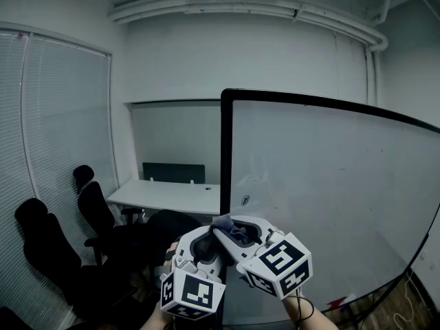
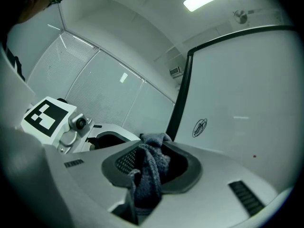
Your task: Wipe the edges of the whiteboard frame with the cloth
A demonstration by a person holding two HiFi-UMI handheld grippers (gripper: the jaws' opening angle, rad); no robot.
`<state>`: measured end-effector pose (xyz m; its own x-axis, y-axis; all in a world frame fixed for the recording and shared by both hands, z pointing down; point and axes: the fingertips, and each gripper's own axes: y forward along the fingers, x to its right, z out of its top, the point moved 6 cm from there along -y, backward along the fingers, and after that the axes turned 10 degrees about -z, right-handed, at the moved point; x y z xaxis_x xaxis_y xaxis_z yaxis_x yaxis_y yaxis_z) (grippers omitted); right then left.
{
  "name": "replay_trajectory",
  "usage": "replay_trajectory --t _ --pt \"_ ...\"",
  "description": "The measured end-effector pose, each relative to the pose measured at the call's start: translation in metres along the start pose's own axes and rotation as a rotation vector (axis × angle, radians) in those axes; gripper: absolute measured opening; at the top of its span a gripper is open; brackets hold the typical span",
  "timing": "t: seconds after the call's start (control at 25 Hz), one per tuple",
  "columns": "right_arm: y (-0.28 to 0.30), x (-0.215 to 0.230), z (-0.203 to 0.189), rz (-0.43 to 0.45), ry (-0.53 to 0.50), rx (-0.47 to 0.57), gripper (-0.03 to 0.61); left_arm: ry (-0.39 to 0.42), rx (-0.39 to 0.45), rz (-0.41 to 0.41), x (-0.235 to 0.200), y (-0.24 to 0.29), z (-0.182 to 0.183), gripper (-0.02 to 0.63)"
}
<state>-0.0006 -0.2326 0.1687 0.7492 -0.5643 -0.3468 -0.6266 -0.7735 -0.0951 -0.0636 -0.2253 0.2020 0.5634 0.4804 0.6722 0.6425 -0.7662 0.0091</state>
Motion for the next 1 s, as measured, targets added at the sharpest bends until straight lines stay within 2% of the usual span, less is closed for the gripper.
replay_trajectory --t 0.64,1.0 --pt "0.005 0.022 0.051 -0.012 -0.086 0.076 0.104 0.034 0.059 0.031 -0.037 0.004 0.039 0.133" --pt "0.008 0.030 0.084 -0.035 -0.175 0.034 0.104 0.037 0.094 0.050 -0.057 0.004 0.061 0.133"
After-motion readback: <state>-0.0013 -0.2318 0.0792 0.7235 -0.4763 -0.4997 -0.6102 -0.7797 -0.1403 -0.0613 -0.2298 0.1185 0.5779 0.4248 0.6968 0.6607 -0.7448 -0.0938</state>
